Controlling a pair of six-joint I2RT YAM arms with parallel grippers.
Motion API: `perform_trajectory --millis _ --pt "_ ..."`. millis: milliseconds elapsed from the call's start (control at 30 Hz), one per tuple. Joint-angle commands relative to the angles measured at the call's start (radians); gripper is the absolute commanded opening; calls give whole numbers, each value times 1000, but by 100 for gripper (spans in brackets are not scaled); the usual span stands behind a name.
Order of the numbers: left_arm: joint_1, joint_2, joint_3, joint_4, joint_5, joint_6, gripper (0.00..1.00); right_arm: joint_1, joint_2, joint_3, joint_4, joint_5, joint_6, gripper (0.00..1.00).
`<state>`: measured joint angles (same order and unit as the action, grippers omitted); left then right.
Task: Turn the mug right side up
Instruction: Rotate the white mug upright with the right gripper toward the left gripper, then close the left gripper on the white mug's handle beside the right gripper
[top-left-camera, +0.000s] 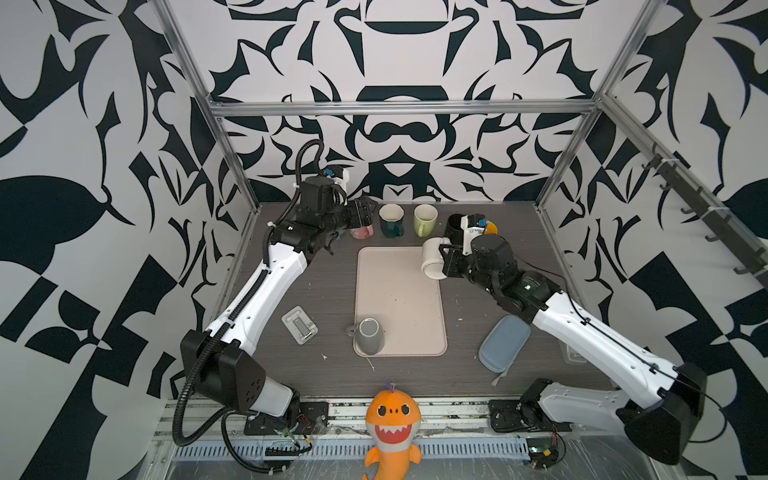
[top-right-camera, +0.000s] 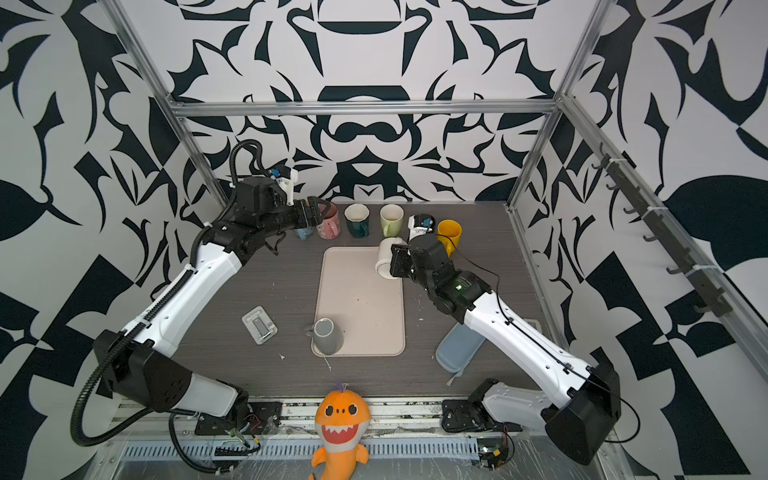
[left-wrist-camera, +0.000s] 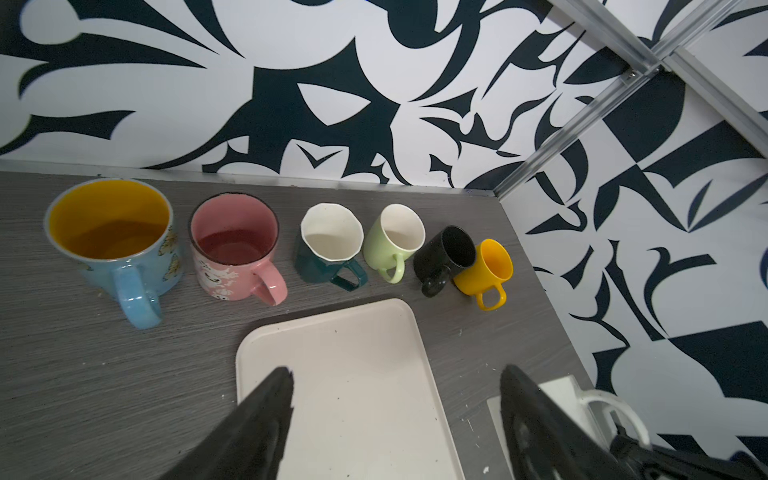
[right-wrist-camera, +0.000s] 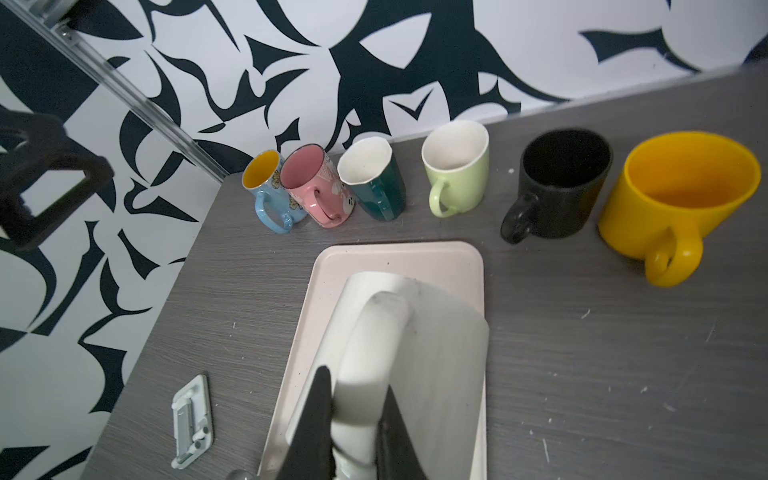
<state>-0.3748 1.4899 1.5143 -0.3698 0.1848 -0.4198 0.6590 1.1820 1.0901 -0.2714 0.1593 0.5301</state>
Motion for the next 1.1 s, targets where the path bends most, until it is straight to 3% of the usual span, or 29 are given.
perform_trajectory --millis 0,367,567,900,1067 --pt "14 16 60 -66 98 -7 81 9 -13 81 131 24 -193 0" --pt "48 80 265 -231 253 18 80 47 10 149 173 23 -594 0" --pt "50 89 304 -277 319 17 79 78 24 136 238 25 -794 0" --pt "50 123 317 -369 424 -8 76 113 45 80 454 97 -1056 0" --pt "50 153 360 -427 441 -7 75 162 81 68 529 157 -1251 0"
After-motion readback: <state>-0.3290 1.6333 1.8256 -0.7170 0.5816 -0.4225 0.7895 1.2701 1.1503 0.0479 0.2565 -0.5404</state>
